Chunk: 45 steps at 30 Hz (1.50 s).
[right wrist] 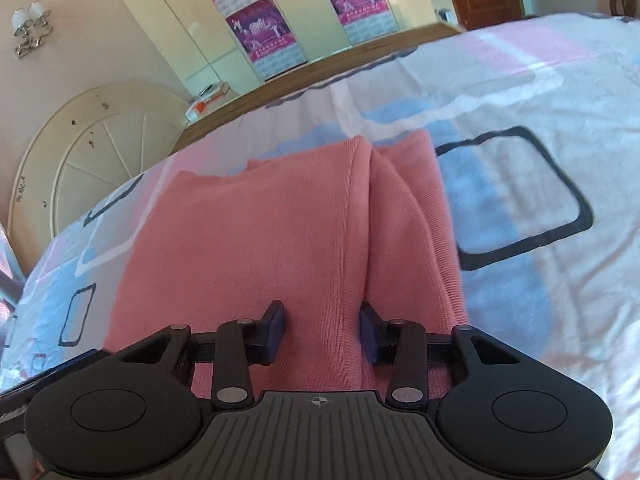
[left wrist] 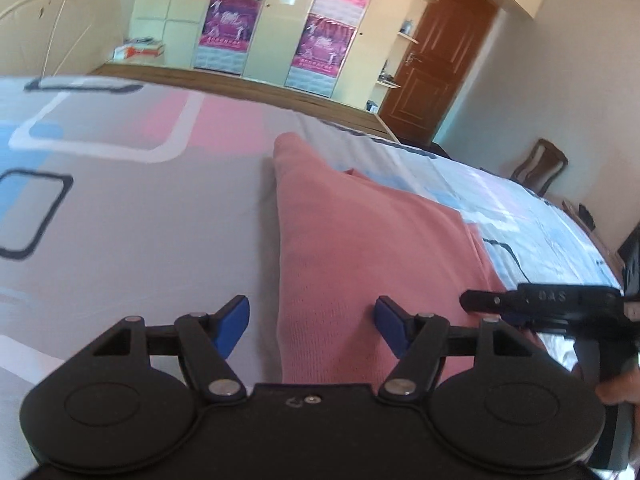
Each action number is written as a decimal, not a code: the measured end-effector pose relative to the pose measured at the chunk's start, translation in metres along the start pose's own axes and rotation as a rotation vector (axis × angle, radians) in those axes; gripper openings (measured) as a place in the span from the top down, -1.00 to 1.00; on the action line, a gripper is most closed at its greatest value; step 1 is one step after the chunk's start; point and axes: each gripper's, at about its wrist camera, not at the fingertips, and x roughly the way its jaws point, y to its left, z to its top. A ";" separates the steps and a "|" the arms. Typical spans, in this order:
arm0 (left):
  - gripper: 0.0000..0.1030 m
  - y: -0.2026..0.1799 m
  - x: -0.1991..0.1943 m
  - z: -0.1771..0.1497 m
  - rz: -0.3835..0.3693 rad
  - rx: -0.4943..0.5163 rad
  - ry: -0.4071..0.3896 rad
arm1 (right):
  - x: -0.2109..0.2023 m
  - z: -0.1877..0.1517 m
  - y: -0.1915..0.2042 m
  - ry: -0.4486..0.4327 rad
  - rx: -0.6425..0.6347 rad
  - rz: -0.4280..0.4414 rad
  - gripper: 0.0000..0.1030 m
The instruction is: Fold small clothes
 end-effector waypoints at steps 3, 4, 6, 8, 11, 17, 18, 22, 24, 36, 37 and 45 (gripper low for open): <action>-0.35 0.004 0.002 -0.003 -0.002 -0.004 0.006 | -0.001 0.002 0.001 0.016 -0.002 0.040 0.21; -0.36 0.003 0.000 -0.005 -0.003 -0.001 0.007 | -0.002 0.002 0.002 0.018 -0.002 0.057 0.27; -0.36 0.003 0.001 -0.007 -0.005 -0.006 0.012 | -0.003 0.004 0.004 0.007 -0.010 0.063 0.46; -0.38 0.004 0.001 -0.009 -0.006 -0.013 0.015 | -0.001 0.004 0.006 0.008 -0.024 0.061 0.48; -0.39 0.003 0.004 -0.011 -0.002 -0.008 0.018 | 0.011 0.002 0.002 0.032 -0.022 0.047 0.48; -0.38 -0.008 0.005 -0.005 -0.012 0.012 0.018 | -0.013 0.009 0.013 -0.042 -0.097 -0.003 0.82; -0.38 -0.011 0.005 -0.005 -0.020 0.015 0.016 | -0.019 0.010 0.014 -0.057 -0.111 -0.010 0.82; -0.42 -0.023 0.006 -0.002 -0.030 0.022 0.010 | -0.040 0.013 0.011 -0.084 -0.170 -0.077 0.86; -0.46 -0.026 0.006 -0.004 -0.023 0.012 0.009 | -0.048 0.013 0.005 -0.097 -0.181 -0.122 1.00; -0.52 -0.026 0.015 -0.008 0.021 0.051 0.037 | -0.066 -0.004 -0.020 -0.052 -0.022 -0.032 -0.17; -0.52 -0.026 0.014 -0.008 0.020 0.049 0.038 | -0.068 -0.007 -0.018 -0.048 -0.029 -0.025 -0.17; -0.52 -0.023 0.013 -0.007 0.010 0.046 0.044 | -0.072 -0.036 -0.012 0.042 0.014 0.020 -0.17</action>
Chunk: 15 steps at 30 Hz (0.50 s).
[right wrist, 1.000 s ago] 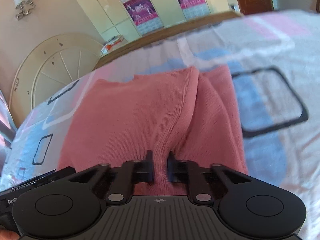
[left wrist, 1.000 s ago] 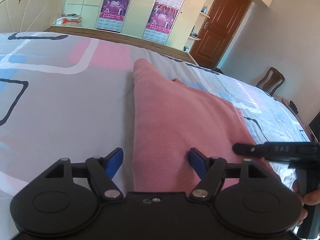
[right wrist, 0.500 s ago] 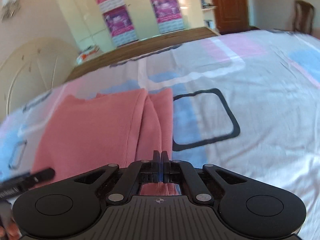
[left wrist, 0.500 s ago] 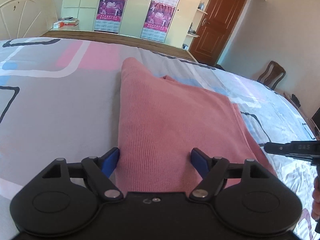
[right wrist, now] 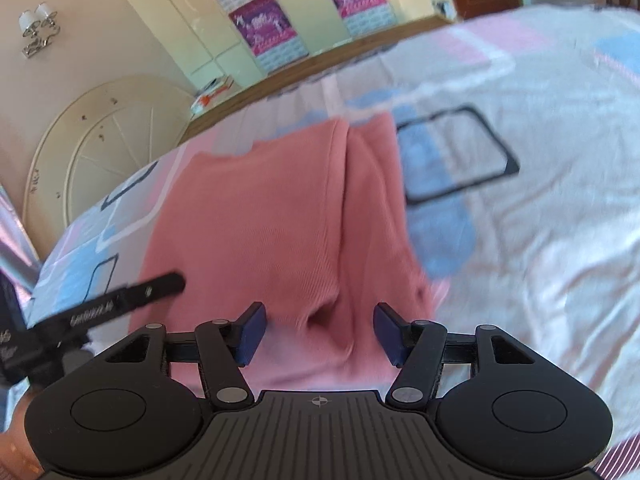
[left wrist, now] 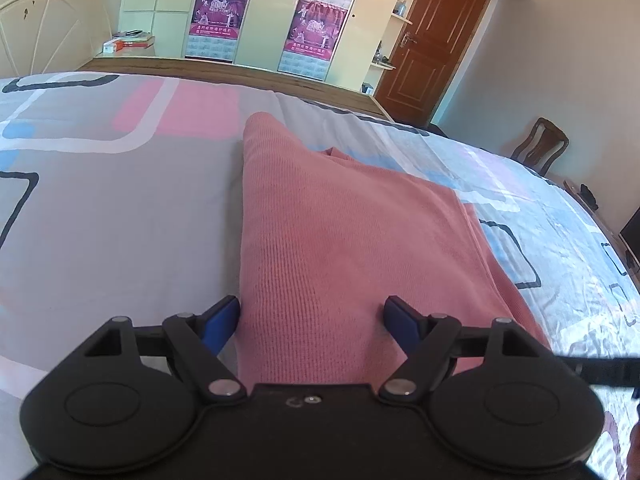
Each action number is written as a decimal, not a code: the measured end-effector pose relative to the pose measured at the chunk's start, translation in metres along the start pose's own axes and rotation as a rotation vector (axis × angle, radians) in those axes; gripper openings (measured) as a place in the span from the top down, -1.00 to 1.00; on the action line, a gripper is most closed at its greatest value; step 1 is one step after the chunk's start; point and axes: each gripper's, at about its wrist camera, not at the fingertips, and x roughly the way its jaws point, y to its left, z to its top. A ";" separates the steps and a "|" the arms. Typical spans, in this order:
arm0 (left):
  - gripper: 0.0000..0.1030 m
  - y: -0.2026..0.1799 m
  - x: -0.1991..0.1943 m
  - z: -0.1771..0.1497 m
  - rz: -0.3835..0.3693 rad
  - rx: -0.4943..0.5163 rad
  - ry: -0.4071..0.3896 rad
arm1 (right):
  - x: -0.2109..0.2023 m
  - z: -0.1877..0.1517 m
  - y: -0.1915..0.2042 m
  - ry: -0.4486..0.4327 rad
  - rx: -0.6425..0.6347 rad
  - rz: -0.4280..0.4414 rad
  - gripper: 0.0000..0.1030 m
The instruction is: Fold small clothes
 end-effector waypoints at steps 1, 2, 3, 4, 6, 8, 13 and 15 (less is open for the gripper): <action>-0.52 0.000 0.000 0.000 -0.001 -0.001 0.001 | 0.001 -0.003 0.000 0.008 0.003 0.001 -0.17; -0.52 0.000 0.000 -0.001 -0.002 -0.003 0.001 | 0.001 -0.005 0.001 0.016 0.005 0.000 -0.17; -0.52 0.000 0.001 -0.001 -0.002 -0.004 0.001 | 0.002 -0.007 0.001 0.022 0.011 0.003 -0.17; -0.52 0.000 0.001 -0.001 -0.002 -0.005 0.001 | 0.003 -0.009 0.001 0.029 0.019 0.010 -0.17; -0.52 0.000 0.001 -0.001 -0.002 -0.003 0.001 | 0.004 -0.012 0.002 0.041 0.029 0.027 -0.17; -0.53 0.000 0.001 -0.001 -0.001 -0.001 0.001 | 0.005 -0.014 0.003 0.044 0.037 0.034 -0.12; -0.53 0.001 0.001 -0.004 0.001 0.002 0.004 | 0.010 -0.010 0.005 0.007 0.079 0.066 0.39; -0.53 0.000 0.001 -0.004 0.003 0.004 0.004 | 0.018 -0.006 0.004 0.014 0.093 0.072 0.39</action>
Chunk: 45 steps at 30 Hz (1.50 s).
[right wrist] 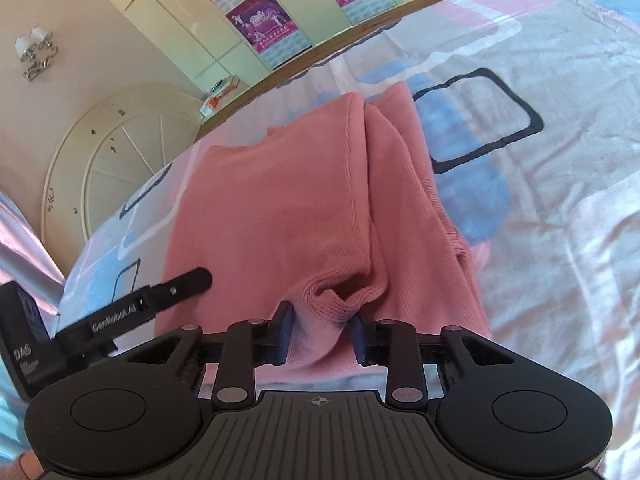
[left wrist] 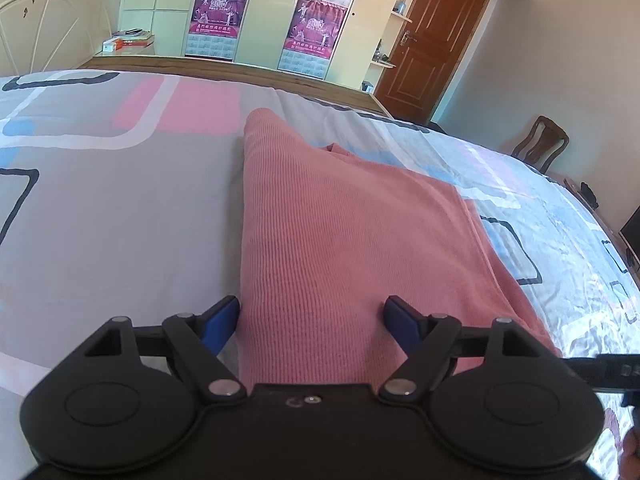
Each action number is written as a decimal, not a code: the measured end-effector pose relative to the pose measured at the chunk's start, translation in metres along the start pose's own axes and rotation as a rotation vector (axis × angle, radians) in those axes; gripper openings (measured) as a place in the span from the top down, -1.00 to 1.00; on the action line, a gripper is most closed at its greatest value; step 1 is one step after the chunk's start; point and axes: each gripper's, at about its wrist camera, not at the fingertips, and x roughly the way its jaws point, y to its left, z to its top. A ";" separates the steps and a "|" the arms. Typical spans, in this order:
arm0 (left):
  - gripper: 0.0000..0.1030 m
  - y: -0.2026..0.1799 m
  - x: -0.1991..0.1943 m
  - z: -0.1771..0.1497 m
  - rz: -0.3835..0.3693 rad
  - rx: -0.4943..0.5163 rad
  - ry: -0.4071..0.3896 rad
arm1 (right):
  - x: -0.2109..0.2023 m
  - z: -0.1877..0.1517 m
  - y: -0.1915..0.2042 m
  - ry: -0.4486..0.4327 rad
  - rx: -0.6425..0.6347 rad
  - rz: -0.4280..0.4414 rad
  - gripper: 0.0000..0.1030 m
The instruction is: Fold small clothes
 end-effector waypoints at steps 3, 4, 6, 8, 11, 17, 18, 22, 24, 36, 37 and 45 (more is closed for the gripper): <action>-0.53 0.000 0.000 0.000 0.001 0.002 0.001 | 0.013 0.003 -0.008 0.017 0.062 0.005 0.38; -0.53 0.000 0.000 0.000 0.001 0.003 0.002 | 0.015 0.004 -0.010 0.011 0.080 0.015 0.40; -0.53 -0.001 -0.001 0.000 0.000 0.007 -0.001 | 0.009 0.006 -0.006 -0.033 0.064 0.010 0.81; -0.53 -0.002 -0.002 0.001 -0.001 0.013 -0.004 | -0.002 0.011 0.007 -0.078 -0.024 -0.009 0.83; -0.53 -0.005 -0.005 0.002 -0.007 0.005 -0.014 | -0.019 0.017 0.027 -0.135 -0.147 -0.045 0.84; -0.55 -0.019 -0.009 -0.004 -0.037 0.042 -0.020 | -0.045 0.007 0.012 -0.188 -0.206 -0.167 0.85; -0.55 -0.022 -0.005 -0.007 -0.019 0.067 -0.004 | -0.038 0.003 0.000 -0.147 -0.180 -0.190 0.85; -0.58 -0.017 0.006 -0.016 -0.028 0.030 0.071 | -0.018 -0.014 -0.023 -0.055 -0.116 -0.208 0.84; -0.57 -0.014 0.002 -0.013 -0.026 0.033 0.067 | -0.026 -0.008 -0.020 -0.062 -0.107 -0.174 0.78; -0.54 0.001 0.005 0.037 -0.021 -0.035 -0.006 | -0.011 0.067 -0.008 -0.151 -0.126 -0.132 0.05; -0.54 0.002 0.009 0.041 -0.019 -0.034 -0.008 | -0.003 0.073 -0.008 -0.151 -0.126 -0.134 0.05; -0.52 0.008 0.039 0.065 -0.031 -0.052 -0.011 | 0.060 0.123 -0.019 -0.114 -0.110 -0.117 0.06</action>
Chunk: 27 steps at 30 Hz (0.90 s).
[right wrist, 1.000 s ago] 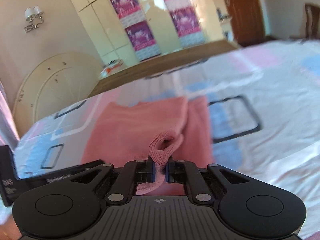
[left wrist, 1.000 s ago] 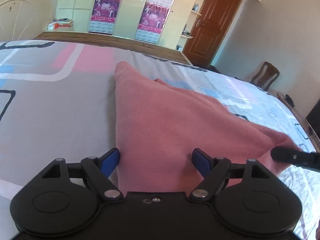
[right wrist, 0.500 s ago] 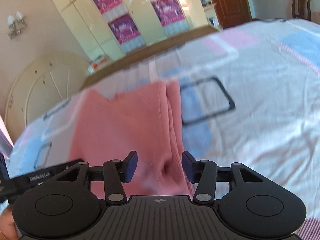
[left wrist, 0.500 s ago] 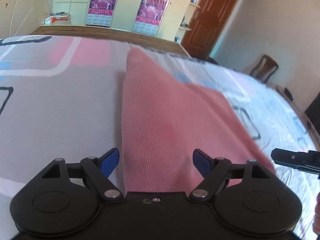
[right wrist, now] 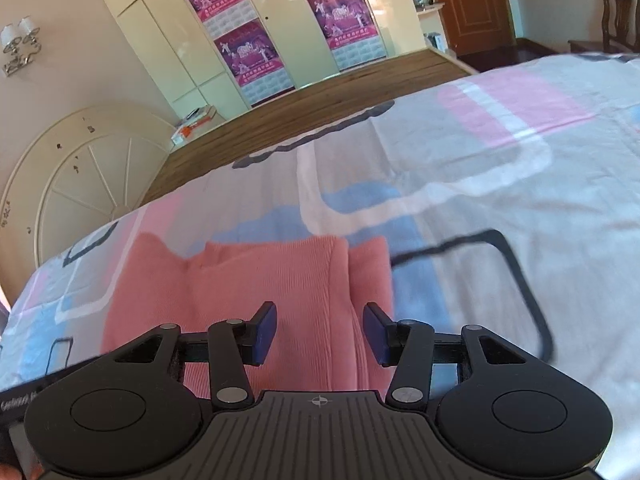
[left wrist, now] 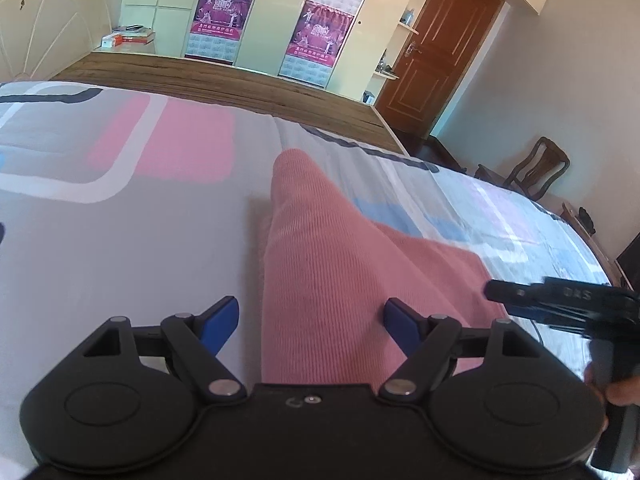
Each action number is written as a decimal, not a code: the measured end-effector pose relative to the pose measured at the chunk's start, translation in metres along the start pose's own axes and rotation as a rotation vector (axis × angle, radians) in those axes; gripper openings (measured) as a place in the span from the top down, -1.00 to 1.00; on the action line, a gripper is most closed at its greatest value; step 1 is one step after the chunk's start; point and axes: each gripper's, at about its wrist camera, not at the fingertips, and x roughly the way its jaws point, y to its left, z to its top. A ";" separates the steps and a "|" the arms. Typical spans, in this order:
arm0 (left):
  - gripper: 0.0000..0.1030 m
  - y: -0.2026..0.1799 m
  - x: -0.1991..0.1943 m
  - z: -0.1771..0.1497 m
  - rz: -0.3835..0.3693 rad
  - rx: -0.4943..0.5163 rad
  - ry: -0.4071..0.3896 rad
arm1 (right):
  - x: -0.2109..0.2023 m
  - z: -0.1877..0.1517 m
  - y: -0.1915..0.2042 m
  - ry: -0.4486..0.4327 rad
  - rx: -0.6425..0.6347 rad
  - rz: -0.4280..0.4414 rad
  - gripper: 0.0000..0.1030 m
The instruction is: Fold small clothes
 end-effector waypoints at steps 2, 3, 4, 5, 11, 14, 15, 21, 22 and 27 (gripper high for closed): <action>-0.52 0.000 0.007 0.004 -0.001 0.006 -0.001 | 0.016 0.006 -0.002 0.023 0.013 0.009 0.08; -0.53 0.000 0.009 0.005 0.000 0.009 -0.001 | 0.023 0.007 0.000 0.032 0.002 0.005 0.18; -0.53 -0.001 0.011 0.006 0.002 0.012 -0.002 | 0.029 0.007 0.001 0.034 -0.013 -0.005 0.34; -0.55 -0.001 0.014 0.007 0.005 0.014 -0.001 | 0.032 0.007 0.002 0.032 -0.022 -0.015 0.52; -0.57 0.000 0.017 0.007 -0.001 0.024 -0.011 | 0.008 -0.005 0.008 -0.128 -0.071 -0.106 0.90; -0.59 0.000 0.023 0.005 -0.008 0.010 0.002 | 0.015 -0.015 -0.004 -0.124 -0.049 -0.176 0.90; -0.59 0.001 0.025 0.005 -0.005 0.006 0.003 | 0.018 -0.017 -0.005 -0.114 -0.054 -0.178 0.90; -0.66 0.001 0.031 0.007 0.021 0.006 0.007 | 0.019 -0.017 -0.001 -0.115 -0.095 -0.235 0.89; -0.63 0.000 0.030 0.009 0.019 0.001 -0.002 | 0.014 -0.014 0.002 -0.133 -0.091 -0.231 0.89; -0.52 -0.007 0.032 0.020 0.027 0.007 -0.030 | -0.003 -0.003 0.033 -0.201 -0.169 -0.206 0.86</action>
